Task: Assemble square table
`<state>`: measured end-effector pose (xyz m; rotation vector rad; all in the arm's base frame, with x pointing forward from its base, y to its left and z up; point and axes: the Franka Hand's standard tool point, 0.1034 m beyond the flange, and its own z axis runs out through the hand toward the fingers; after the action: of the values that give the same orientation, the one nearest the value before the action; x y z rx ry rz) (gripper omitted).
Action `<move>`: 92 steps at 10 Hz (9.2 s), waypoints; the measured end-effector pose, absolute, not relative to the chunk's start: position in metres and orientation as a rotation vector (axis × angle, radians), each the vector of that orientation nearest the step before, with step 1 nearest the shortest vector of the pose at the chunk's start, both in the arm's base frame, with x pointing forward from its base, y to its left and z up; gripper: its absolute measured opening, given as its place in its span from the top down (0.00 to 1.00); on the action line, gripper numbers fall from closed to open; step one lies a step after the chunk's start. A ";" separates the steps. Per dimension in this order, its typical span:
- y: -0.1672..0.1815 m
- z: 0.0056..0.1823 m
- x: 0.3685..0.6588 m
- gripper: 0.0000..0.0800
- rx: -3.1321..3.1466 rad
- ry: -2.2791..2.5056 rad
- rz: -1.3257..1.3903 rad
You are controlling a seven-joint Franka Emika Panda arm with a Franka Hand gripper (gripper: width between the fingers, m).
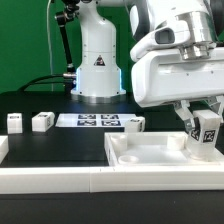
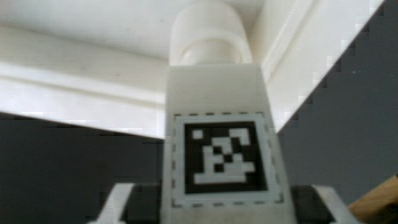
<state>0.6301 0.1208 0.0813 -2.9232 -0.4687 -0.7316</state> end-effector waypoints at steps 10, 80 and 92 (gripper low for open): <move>0.121 0.081 0.628 0.33 -2.888 -0.458 -0.903; 0.111 0.094 0.641 0.19 -2.816 1.217 0.111; 0.110 0.094 0.642 0.19 -3.033 -0.262 0.038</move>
Offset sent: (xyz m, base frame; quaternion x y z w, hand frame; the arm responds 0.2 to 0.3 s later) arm -0.0133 0.0019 -0.0172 -0.0195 0.0226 0.0051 0.9995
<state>0.6418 0.1098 0.0943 -3.0327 -0.2622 0.0376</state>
